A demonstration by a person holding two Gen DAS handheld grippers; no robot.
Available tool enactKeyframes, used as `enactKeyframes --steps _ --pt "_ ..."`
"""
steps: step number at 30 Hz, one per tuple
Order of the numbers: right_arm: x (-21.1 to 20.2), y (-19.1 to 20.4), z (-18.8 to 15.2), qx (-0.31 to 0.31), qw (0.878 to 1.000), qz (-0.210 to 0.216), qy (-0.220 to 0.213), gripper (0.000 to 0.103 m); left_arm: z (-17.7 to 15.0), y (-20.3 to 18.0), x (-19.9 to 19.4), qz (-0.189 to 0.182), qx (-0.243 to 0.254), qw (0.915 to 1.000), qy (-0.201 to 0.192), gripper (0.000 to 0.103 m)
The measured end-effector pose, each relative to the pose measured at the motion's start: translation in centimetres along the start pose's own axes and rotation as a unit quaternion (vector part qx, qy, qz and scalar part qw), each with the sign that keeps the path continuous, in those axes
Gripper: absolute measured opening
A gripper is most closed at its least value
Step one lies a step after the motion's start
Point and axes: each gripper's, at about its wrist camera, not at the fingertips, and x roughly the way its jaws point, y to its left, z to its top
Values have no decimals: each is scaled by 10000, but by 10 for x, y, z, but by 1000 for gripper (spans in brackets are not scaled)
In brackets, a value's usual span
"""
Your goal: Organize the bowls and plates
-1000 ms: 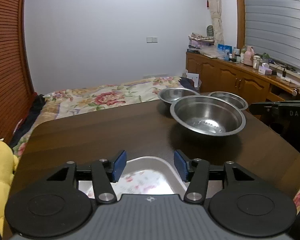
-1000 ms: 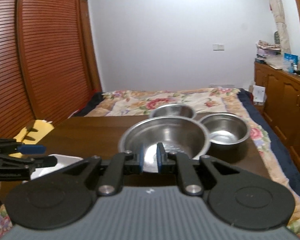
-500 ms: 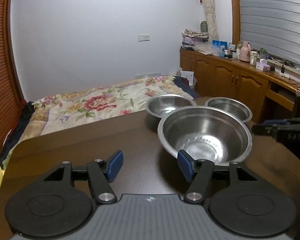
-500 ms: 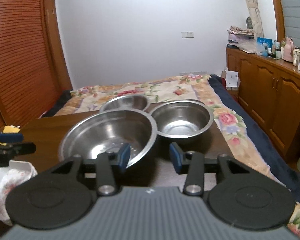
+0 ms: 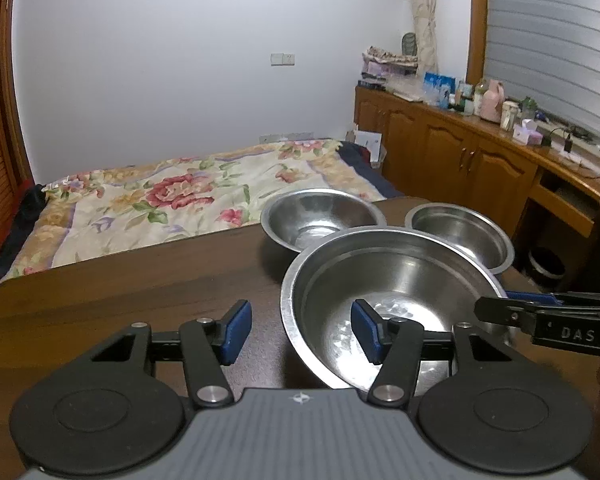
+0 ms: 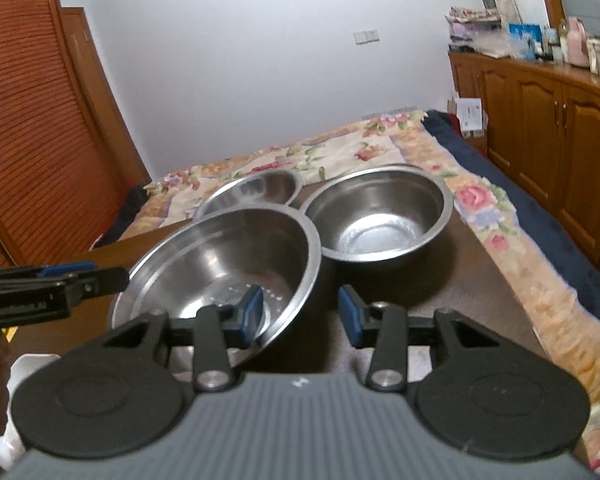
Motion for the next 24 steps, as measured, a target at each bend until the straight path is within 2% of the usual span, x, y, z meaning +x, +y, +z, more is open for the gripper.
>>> enactKeyframes --steps 7,14,17,20,21,24 --pt "2 -4 1 258 9995 132 77 38 5 -1 17 -13 -51 9998 192 52" --pt "3 -6 1 270 9994 217 21 33 9 -3 27 147 -148 9995 240 48" --pt "5 -9 1 414 9987 296 16 29 10 -2 30 155 -171 9993 310 40" --pt "6 -9 2 439 9985 337 8 24 8 2 32 151 -258 9988 388 23" --pt "5 -8 1 413 9984 379 -2 20 7 3 32 154 -286 9987 400 22" --pt "3 -7 0 347 9983 462 -87 20 5 6 30 103 -284 9988 396 16"
